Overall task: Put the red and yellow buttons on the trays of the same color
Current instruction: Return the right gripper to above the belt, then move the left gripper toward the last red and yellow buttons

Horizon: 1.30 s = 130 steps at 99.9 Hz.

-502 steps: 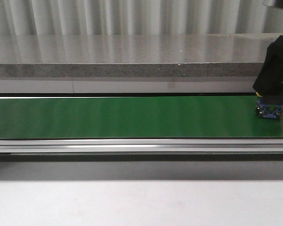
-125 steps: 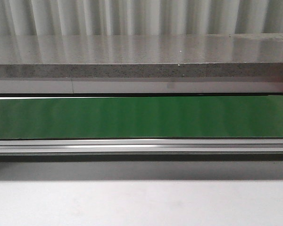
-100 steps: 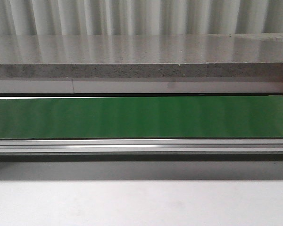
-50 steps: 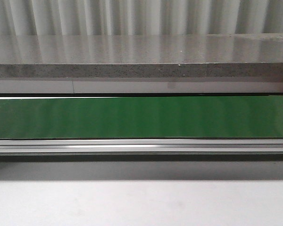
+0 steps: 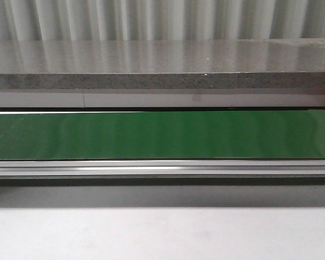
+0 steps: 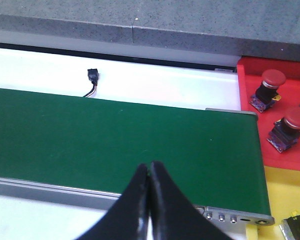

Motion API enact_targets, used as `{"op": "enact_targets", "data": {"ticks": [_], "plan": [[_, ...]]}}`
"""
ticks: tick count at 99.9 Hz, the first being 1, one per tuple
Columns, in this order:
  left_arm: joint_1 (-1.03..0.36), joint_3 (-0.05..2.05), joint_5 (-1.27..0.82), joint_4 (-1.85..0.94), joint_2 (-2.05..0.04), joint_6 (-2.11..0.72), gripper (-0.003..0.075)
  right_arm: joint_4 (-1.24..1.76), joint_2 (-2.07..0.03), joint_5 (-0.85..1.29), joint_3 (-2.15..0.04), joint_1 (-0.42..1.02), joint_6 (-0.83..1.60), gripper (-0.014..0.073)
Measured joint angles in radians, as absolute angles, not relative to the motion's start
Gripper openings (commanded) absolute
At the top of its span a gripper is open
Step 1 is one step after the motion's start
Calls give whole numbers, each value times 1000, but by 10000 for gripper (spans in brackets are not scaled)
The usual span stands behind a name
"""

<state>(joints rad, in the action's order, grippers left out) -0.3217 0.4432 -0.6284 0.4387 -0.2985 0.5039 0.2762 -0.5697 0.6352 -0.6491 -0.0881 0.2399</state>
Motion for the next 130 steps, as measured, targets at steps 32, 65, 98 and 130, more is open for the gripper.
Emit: {"op": "enact_targets", "data": {"ticks": [32,65,98,130], "plan": [[-322,443,-628,439,-299,504,-20,276,-570,637,-649,-88,242,-67],[-322,443,-628,439,-299,504,-20,276,-570,637,-649,-88,242,-67],[-322,443,-628,447,-299,504,37,276,-570,637,-649,-88,242,-67],[-322,443,-628,449,-299,504,671,276,-570,637,-649,-88,242,-67]]}}
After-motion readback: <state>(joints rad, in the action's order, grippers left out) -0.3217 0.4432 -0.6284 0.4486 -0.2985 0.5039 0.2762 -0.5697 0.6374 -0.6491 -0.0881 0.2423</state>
